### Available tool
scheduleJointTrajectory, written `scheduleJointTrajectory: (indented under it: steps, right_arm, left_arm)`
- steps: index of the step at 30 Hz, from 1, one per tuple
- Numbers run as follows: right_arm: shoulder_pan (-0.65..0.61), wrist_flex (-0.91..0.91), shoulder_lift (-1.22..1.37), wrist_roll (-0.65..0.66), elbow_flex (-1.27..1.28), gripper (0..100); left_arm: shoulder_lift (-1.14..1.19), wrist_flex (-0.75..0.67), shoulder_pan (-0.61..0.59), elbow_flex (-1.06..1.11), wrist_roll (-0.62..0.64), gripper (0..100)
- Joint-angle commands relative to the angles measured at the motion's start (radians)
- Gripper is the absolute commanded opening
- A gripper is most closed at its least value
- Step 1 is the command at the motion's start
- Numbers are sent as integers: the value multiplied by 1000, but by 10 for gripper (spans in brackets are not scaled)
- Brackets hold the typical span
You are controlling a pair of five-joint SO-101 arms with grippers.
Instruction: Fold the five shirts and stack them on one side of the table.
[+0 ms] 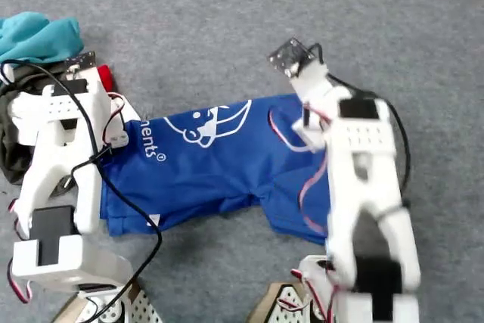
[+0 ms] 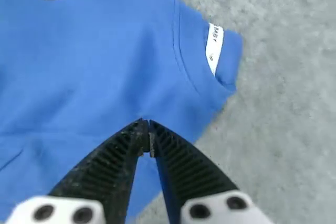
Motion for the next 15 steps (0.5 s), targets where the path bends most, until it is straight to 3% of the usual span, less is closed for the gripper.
scheduleJointTrajectory:
  steps: [1, 10, 15]
  right_arm:
    - [-8, -20, 217, -15, -171, 3]
    - [82, 58, 694, 29, -510, 2]
    - [163, 120, 796, 38, -661, 2]
  left_arm:
    - [-18, -78, 6, 28, 5, 20]
    - [-28, -402, 0, 334, -6, 20]
    - [-45, -431, 0, 359, -34, 20]
